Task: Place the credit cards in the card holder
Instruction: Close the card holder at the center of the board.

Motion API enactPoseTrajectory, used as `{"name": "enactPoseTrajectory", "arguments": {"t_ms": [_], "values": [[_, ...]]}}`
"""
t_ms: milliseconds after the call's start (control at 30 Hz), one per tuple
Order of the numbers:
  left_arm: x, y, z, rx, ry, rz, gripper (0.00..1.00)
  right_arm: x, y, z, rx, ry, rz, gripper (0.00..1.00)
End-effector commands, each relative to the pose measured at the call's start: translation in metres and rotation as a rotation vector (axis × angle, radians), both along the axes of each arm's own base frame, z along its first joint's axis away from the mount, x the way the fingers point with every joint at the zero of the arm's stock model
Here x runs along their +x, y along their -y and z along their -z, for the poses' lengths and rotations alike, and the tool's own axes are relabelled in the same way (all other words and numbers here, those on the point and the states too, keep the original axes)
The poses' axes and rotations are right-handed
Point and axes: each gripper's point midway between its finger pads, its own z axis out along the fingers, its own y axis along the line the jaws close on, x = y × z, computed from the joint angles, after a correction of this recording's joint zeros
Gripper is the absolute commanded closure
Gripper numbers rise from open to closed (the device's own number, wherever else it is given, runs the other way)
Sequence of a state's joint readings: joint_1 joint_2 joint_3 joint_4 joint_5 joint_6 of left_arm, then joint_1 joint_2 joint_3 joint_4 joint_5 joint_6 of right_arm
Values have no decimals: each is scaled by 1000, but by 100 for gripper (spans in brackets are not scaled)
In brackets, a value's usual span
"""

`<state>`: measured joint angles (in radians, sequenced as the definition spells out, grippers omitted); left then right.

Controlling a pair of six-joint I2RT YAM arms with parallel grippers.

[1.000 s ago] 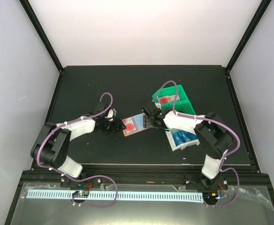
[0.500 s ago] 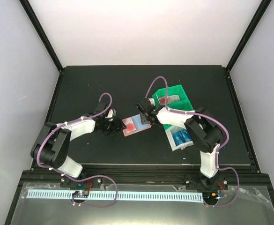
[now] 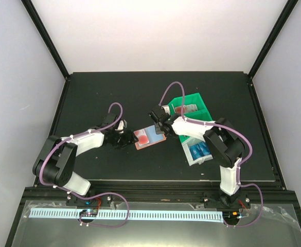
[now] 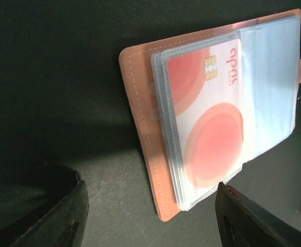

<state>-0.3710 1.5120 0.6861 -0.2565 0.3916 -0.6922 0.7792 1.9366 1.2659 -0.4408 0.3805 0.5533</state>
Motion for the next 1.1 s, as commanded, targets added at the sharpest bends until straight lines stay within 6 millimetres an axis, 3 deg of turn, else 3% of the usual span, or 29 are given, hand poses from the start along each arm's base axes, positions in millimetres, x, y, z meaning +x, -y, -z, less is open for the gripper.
{"name": "enactPoseTrajectory", "arguments": {"t_ms": [0,233,433,767,1067], "values": [[-6,-12,1,60,17,-18,31,3,-20,-23,105,17,-47,99],[-11,-26,4,118,50,-50,31,-23,-61,-67,382,-61,-176,99],[-23,-41,3,146,73,-93,30,-43,-90,-89,576,-157,-246,99],[-35,-68,-21,218,145,-167,33,-70,-147,-84,831,-368,-324,99],[-41,-80,-45,218,214,-200,33,-84,-183,-52,925,-481,-327,94]]}}
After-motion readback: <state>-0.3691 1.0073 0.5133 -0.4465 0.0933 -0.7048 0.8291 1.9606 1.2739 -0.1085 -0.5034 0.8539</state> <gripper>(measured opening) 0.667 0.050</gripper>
